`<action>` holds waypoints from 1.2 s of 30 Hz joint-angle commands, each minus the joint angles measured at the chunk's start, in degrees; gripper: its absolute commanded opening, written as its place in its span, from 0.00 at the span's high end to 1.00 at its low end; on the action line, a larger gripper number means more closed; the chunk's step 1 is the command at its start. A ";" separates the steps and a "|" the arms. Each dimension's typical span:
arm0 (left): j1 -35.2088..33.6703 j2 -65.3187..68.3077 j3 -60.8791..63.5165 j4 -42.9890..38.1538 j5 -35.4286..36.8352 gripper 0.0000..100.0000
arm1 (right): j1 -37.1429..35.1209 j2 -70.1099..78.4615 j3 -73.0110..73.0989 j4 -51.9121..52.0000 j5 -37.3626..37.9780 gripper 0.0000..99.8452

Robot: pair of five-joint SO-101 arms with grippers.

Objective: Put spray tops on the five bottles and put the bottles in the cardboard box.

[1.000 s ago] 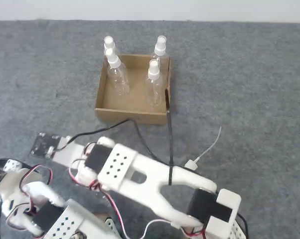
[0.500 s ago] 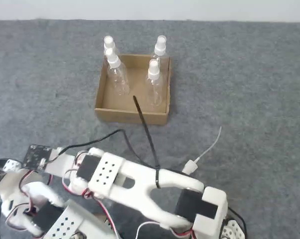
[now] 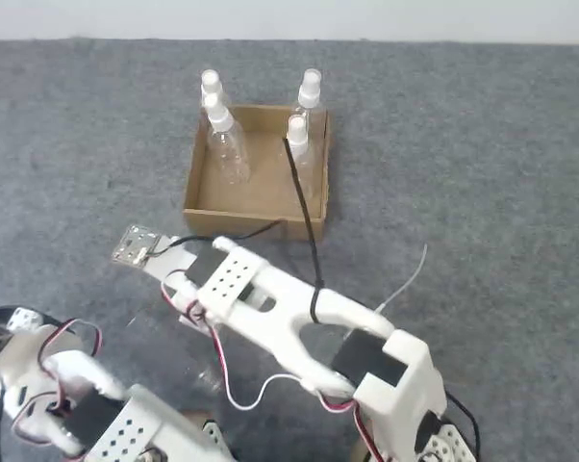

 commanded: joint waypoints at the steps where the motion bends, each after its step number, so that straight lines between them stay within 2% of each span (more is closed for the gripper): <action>1: 0.00 -1.05 -3.30 -1.85 -0.09 0.99 | 2.15 -1.98 -5.63 5.58 -0.09 0.93; 12: -0.26 -1.05 -3.30 -1.85 0.09 0.99 | -1.71 -2.68 -20.04 19.38 -0.53 0.93; 22: -0.53 -1.05 -3.30 -1.85 0.09 0.99 | -8.40 -7.34 -19.87 19.21 -0.62 0.93; 27: -4.22 -1.05 -3.65 -1.85 1.05 0.99 | -10.77 -7.52 -19.96 19.03 -0.62 0.92; 36: -5.54 -1.05 -3.47 -3.08 3.08 0.99 | -14.11 -5.05 -19.87 18.77 -0.70 0.64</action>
